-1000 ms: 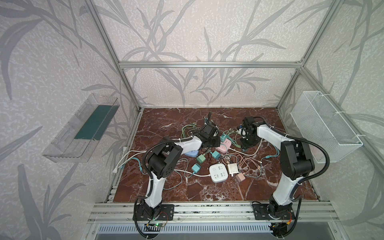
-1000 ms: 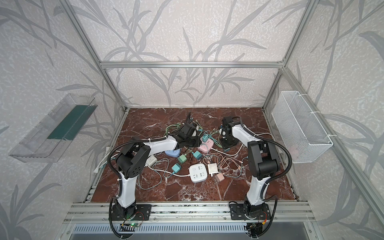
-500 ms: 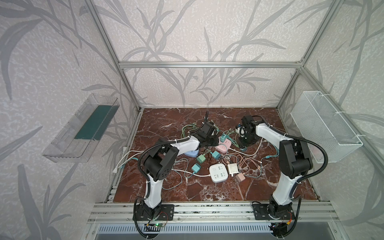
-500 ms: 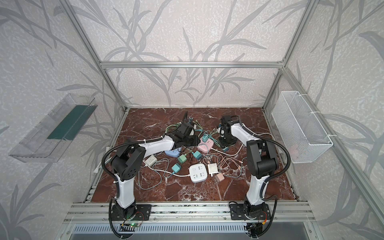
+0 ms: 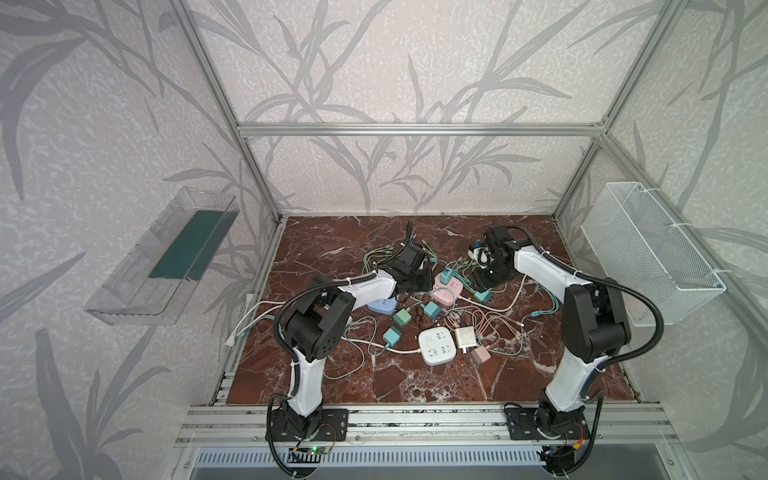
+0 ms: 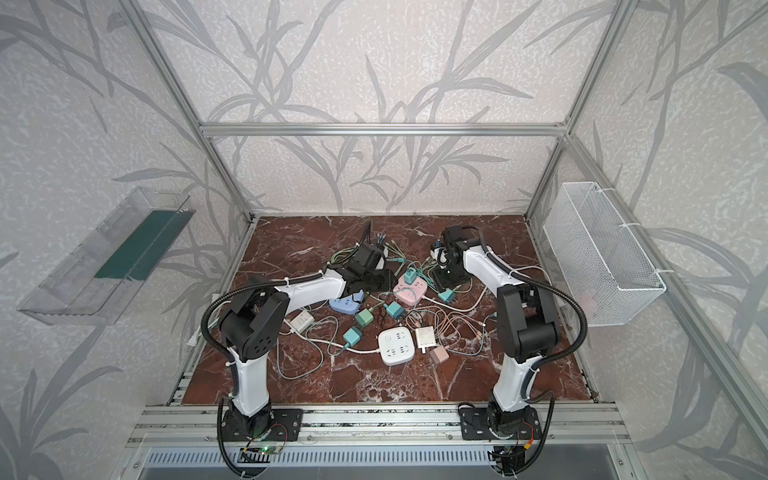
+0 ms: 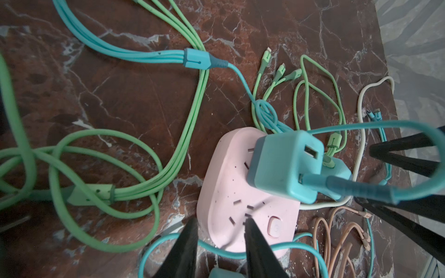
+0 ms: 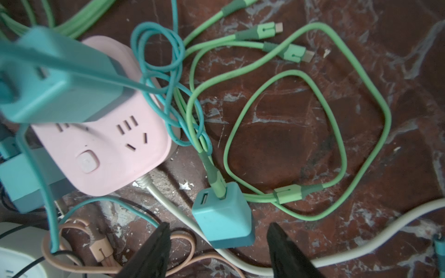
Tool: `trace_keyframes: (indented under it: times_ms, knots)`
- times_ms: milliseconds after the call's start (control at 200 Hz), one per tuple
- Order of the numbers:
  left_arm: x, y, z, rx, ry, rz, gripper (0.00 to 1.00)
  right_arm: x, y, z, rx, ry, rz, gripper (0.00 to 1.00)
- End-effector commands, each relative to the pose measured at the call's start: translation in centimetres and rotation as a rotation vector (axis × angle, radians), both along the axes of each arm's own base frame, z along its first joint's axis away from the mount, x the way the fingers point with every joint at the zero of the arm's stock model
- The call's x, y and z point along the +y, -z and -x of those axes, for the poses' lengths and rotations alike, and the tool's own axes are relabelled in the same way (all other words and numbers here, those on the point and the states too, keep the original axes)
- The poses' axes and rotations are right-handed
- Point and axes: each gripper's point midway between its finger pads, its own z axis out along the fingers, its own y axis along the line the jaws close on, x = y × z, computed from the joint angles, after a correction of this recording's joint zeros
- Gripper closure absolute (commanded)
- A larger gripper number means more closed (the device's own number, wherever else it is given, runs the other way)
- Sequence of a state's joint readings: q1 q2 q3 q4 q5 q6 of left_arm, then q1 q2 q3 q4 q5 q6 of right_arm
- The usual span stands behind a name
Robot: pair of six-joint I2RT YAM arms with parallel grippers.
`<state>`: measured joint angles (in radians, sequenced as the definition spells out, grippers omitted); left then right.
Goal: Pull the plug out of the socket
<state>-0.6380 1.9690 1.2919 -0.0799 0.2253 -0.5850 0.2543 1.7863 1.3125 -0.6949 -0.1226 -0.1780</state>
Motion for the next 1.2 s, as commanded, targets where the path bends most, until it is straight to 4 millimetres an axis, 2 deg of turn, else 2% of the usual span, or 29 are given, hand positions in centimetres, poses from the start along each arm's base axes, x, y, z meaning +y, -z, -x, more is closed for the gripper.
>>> trace_keyframes:
  times_ms: [0,170,495,865,970,990,1195]
  knots:
    - [0.2,-0.5,-0.4,-0.012,0.0,-0.018,0.57,2.4,-3.8,-0.4,-0.181,-0.11,-0.103,0.36]
    - [0.3,0.0,-0.3,0.004,0.002,-0.031,0.51,5.2,-4.8,0.5,-0.303,-0.24,-0.173,0.35]
    - [0.2,0.9,-0.2,0.026,0.004,-0.026,0.5,7.8,-4.5,0.3,-0.343,-0.299,-0.281,0.36]
    - [0.0,1.3,-0.6,0.046,0.007,0.004,0.49,9.2,-3.4,-0.9,-0.331,-0.338,-0.31,0.37]
    - [-0.3,1.5,-0.6,0.055,0.013,0.013,0.49,9.4,-3.9,-1.5,-0.347,-0.341,-0.31,0.37]
    - [-0.3,1.5,-0.7,0.056,0.013,0.015,0.49,9.5,-2.8,-1.5,-0.322,-0.341,-0.304,0.37]
    - [-0.4,2.2,-0.5,0.073,0.018,0.009,0.49,9.9,-1.8,-2.4,-0.308,-0.353,-0.281,0.37]
